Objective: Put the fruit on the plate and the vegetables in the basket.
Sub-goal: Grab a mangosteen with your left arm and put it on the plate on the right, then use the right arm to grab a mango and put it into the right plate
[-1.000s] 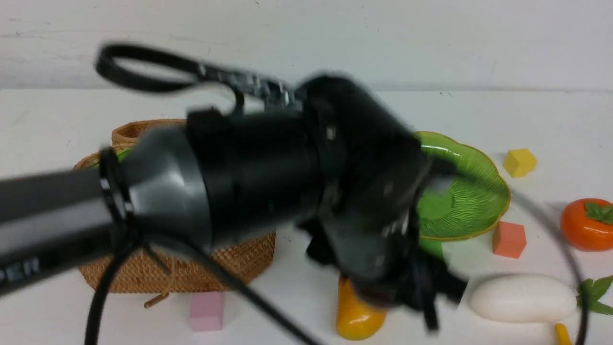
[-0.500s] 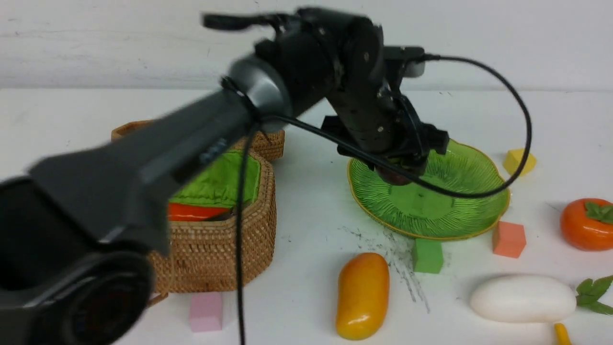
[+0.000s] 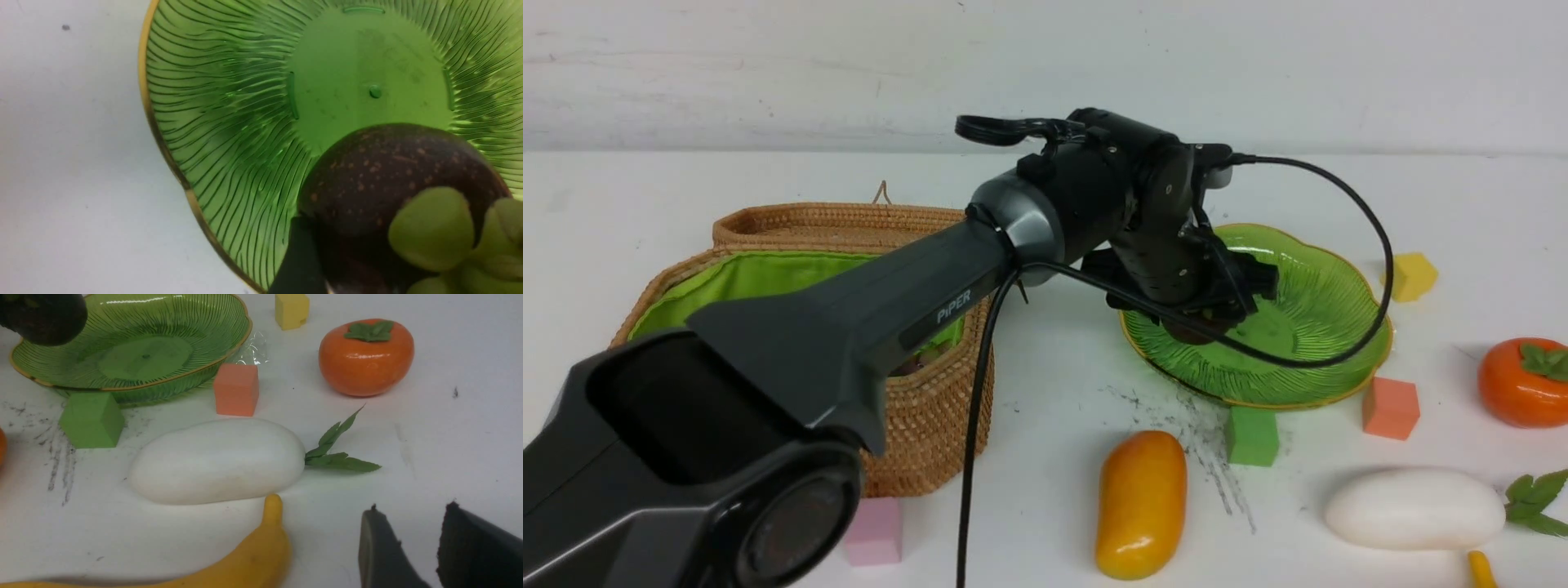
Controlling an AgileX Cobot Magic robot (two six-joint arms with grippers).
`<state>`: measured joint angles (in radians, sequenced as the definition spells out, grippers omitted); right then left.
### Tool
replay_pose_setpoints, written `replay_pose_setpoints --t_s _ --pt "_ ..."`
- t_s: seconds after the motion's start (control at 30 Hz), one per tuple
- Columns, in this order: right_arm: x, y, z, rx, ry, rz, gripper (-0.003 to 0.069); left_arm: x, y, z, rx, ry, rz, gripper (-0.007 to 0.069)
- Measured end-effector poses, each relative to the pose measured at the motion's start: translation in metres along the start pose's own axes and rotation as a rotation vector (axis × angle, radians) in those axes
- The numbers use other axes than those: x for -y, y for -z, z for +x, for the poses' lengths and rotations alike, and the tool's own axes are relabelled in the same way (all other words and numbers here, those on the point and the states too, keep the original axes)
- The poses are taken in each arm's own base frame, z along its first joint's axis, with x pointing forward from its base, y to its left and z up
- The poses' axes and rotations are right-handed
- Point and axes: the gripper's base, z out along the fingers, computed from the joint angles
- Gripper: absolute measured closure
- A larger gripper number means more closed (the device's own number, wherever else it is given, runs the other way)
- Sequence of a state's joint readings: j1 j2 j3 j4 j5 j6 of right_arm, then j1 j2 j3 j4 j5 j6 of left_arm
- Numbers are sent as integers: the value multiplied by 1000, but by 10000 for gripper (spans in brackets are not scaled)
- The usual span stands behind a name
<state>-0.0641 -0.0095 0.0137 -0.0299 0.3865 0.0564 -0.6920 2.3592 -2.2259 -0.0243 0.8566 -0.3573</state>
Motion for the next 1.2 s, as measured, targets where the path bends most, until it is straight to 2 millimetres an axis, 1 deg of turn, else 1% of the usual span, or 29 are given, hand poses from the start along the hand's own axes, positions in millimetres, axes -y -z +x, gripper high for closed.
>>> replay_pose_setpoints --t_s 0.13,0.43,0.53,0.63,0.67,0.7,0.73,0.77,0.8,0.87,0.97,1.0,1.1,1.17,1.2 --pt "0 0 0 0 0 0 417 -1 0 2 -22 -8 -8 33" --pt "0 0 0 0 0 0 416 -1 3 2 -32 -12 -12 29" --pt "0 0 0 0 0 0 417 0 9 1 -36 -31 -13 34" --pt "0 0 0 0 0 0 417 1 26 -2 -54 -75 -18 46" --pt "0 0 0 0 0 0 417 3 42 -6 -49 -100 -16 57" --pt "0 0 0 0 0 0 417 4 49 -7 -53 -112 -18 67" --pt "0 0 0 0 0 0 417 5 69 -11 -47 -137 -19 89" --pt "0 0 0 0 0 0 417 5 72 -11 -45 -137 -20 93" --pt "0 0 0 0 0 0 417 6 103 -16 -35 -173 -37 133" --pt "0 0 0 0 0 0 417 4 147 -21 -8 -213 -74 203" --pt "0 0 0 0 0 0 417 0 215 -26 79 -243 -136 343" --pt "0 0 0 0 0 0 417 -2 228 -26 101 -243 -150 375" --pt "0 0 0 0 0 0 417 -10 287 -21 208 -235 -193 531" --pt "0 0 0 0 0 0 417 -14 314 -12 243 -212 -202 613" --pt "0 0 0 0 0 0 417 -17 328 -6 257 -199 -203 638"
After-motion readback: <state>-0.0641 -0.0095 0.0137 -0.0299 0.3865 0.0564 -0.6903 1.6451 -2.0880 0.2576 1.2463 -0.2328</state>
